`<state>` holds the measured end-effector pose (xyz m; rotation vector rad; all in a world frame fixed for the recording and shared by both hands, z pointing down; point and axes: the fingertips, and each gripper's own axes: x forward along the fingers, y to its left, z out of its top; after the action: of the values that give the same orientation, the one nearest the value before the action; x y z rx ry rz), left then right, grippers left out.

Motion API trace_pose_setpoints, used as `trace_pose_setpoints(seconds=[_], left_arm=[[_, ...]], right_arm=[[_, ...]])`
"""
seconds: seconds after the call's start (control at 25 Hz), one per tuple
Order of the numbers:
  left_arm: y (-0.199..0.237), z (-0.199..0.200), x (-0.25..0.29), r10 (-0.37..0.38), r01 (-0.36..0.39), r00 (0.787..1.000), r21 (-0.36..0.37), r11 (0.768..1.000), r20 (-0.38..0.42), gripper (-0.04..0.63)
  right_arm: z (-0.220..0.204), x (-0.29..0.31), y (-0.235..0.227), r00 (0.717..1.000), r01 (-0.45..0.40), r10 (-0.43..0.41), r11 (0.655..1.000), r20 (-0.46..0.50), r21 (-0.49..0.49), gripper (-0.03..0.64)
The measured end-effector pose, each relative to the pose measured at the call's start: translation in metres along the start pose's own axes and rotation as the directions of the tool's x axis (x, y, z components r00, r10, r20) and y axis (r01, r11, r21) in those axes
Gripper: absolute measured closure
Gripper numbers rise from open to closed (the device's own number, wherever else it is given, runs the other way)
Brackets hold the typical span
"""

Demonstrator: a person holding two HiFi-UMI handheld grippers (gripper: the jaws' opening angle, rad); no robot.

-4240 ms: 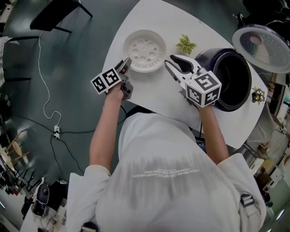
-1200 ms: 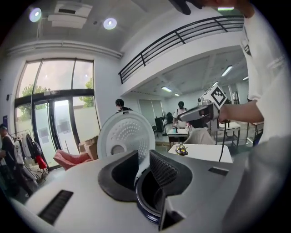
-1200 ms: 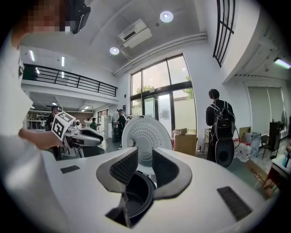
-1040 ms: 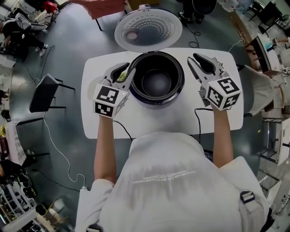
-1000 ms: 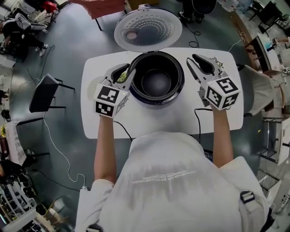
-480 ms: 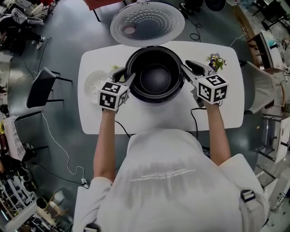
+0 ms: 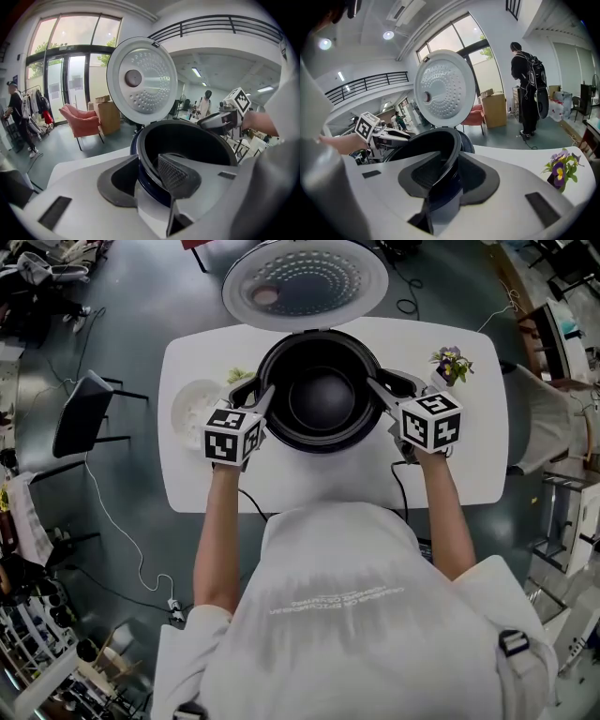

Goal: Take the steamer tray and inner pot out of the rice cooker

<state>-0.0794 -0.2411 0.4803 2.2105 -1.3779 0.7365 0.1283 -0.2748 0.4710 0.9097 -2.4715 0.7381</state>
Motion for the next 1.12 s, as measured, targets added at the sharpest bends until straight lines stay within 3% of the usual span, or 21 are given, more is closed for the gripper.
trace_pose_setpoints(seconds=[0.16, 0.4, 0.68, 0.84, 1.12], left_arm=[[0.0, 0.001, 0.0, 0.015, -0.015, 1.0, -0.006, 1.0, 0.022, 0.452], [-0.003, 0.002, -0.004, -0.022, 0.032, 0.997, -0.144, 0.989, 0.069, 0.468], [-0.001, 0.001, -0.007, 0.008, 0.012, 0.994, -0.172, 0.985, 0.113, 0.494], [0.001, 0.0, -0.008, 0.007, 0.034, 0.986, -0.244, 0.969, 0.168, 0.506], [0.001, 0.006, -0.011, 0.056, 0.005, 0.987, -0.373, 0.928, 0.153, 0.518]], right_arm=[[-0.006, 0.003, 0.0, 1.0, -0.002, 0.002, 0.999, 0.004, 0.046, 0.482], [-0.008, 0.005, -0.001, 1.0, 0.001, -0.002, 0.997, 0.02, 0.083, 0.486], [-0.005, 0.006, -0.002, 0.998, 0.007, -0.013, 0.995, 0.063, 0.097, 0.495], [-0.006, 0.008, -0.004, 0.996, 0.008, -0.018, 0.994, 0.087, 0.114, 0.497], [-0.009, 0.007, -0.008, 0.998, 0.057, -0.06, 0.987, 0.018, 0.148, 0.507]])
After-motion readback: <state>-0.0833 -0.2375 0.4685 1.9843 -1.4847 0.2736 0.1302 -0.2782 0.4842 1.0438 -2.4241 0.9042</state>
